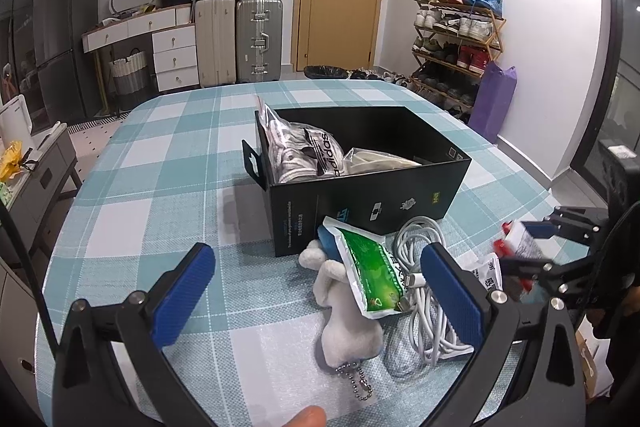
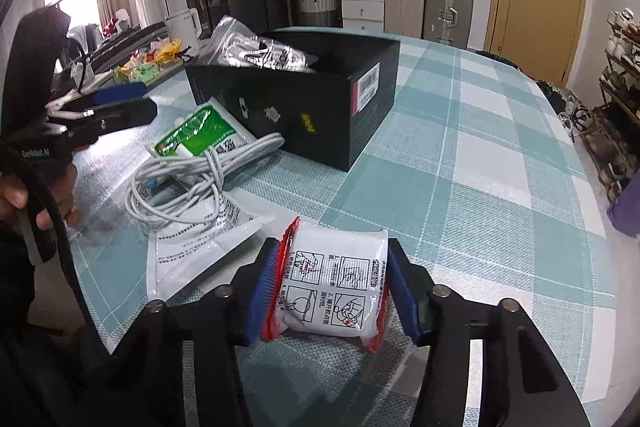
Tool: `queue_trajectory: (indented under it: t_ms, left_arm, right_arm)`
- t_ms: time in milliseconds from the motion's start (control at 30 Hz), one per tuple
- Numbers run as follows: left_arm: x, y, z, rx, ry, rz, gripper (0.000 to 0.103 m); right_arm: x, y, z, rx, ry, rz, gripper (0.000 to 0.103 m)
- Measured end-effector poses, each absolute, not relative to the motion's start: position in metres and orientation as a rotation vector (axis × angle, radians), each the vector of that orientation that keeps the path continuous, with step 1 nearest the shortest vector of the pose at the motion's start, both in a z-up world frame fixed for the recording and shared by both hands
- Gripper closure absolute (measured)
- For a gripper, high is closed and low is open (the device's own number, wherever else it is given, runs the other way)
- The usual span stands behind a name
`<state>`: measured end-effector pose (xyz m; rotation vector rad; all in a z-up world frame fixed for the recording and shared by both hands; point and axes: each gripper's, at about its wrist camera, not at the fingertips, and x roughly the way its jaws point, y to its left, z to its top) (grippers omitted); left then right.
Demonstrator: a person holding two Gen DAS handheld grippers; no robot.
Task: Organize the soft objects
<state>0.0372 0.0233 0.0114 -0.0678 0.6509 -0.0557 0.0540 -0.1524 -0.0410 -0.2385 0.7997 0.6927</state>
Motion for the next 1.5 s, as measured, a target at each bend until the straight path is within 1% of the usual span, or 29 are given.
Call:
queue_trajectory:
  t_ms: [500, 700, 867, 933, 1000, 1133, 1267, 1300, 1333, 1367, 1400, 1500]
  left_arm:
    - [0.043, 0.025, 0.001, -0.071, 0.707, -0.037, 0.0]
    - [0.046, 0.029, -0.003, -0.097, 0.748, -0.047, 0.001]
    - [0.038, 0.02, 0.009, -0.096, 0.701, -0.108, 0.002]
    - [0.034, 0.013, 0.014, -0.078, 0.683, -0.14, 0.005]
    - [0.033, 0.005, 0.018, -0.069, 0.684, -0.181, 0.005]
    - [0.036, -0.019, 0.019, -0.012, 0.692, -0.258, 0.016]
    - [0.045, -0.04, 0.011, 0.039, 0.742, -0.306, 0.026]
    - [0.049, -0.043, 0.007, 0.038, 0.762, -0.314, 0.032]
    - [0.051, -0.044, 0.005, 0.035, 0.777, -0.318, 0.035]
    - [0.055, -0.044, 0.001, 0.025, 0.803, -0.323, 0.041]
    - [0.057, -0.044, -0.001, 0.017, 0.82, -0.326, 0.044]
    - [0.059, -0.044, -0.006, 0.005, 0.836, -0.324, 0.05]
  right_arm:
    - [0.042, -0.161, -0.011, -0.146, 0.681, 0.718, 0.051]
    - [0.042, -0.156, -0.008, -0.139, 0.669, 0.729, 0.051]
    - [0.04, -0.154, -0.005, -0.138, 0.66, 0.732, 0.051]
    - [0.039, -0.156, -0.004, -0.136, 0.657, 0.729, 0.051]
    - [0.039, -0.157, -0.004, -0.135, 0.657, 0.727, 0.051]
    - [0.04, -0.157, -0.004, -0.134, 0.658, 0.727, 0.051]
    - [0.039, -0.158, -0.004, -0.134, 0.657, 0.728, 0.051]
    - [0.039, -0.158, -0.004, -0.134, 0.657, 0.728, 0.051]
    - [0.04, -0.158, -0.004, -0.134, 0.659, 0.727, 0.051]
    - [0.04, -0.159, -0.005, -0.132, 0.659, 0.728, 0.051]
    - [0.04, -0.159, -0.005, -0.13, 0.66, 0.727, 0.051]
    - [0.041, -0.159, -0.005, -0.13, 0.662, 0.729, 0.051]
